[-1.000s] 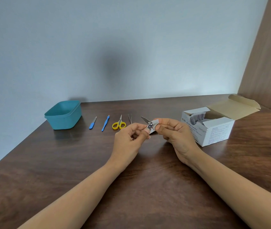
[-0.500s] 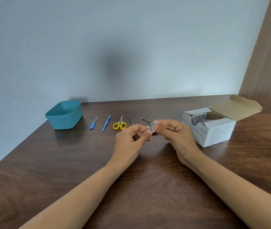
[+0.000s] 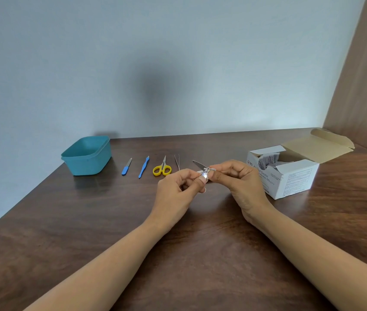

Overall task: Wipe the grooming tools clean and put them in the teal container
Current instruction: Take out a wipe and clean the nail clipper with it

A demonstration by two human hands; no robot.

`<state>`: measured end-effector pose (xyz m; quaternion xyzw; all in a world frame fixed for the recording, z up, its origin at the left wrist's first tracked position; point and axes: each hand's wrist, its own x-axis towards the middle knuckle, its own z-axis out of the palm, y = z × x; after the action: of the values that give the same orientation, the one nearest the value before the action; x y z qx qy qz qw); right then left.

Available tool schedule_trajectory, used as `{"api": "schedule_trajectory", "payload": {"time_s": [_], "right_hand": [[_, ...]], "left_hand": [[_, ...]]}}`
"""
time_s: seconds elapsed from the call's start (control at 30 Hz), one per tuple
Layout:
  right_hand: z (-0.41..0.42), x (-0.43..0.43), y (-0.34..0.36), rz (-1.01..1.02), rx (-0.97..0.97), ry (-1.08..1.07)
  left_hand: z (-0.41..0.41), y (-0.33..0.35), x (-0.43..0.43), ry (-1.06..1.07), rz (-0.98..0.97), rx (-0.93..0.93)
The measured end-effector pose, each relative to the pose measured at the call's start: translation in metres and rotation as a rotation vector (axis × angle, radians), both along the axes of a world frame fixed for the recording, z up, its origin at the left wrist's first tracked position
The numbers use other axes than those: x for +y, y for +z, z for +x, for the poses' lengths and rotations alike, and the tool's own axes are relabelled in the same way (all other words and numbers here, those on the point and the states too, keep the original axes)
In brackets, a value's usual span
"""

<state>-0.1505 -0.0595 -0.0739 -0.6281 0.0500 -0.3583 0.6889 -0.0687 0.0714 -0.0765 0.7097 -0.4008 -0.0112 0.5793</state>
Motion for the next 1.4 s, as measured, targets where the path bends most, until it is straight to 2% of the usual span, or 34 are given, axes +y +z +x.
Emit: {"api": "schedule_trajectory", "payload": {"time_s": [0.6, 0.73, 1.13, 1.4], "right_hand": [[-0.0001, -0.0001, -0.0005, 0.105, 0.07, 0.046], [-0.0003, 0.0005, -0.0007, 0.091, 0.088, 0.106], [-0.0016, 0.0025, 0.004, 0.074, 0.17, 0.087], [-0.0028, 0.0048, 0.0063, 0.046, 0.194, 0.052]], "left_hand": [[0.0011, -0.0021, -0.0013, -0.014, 0.003, 0.018], [0.0019, -0.0017, -0.0004, -0.004, 0.014, 0.018], [0.0008, -0.0002, 0.0002, -0.007, -0.007, 0.078], [-0.001, -0.0006, -0.0004, -0.013, 0.005, 0.047]]}}
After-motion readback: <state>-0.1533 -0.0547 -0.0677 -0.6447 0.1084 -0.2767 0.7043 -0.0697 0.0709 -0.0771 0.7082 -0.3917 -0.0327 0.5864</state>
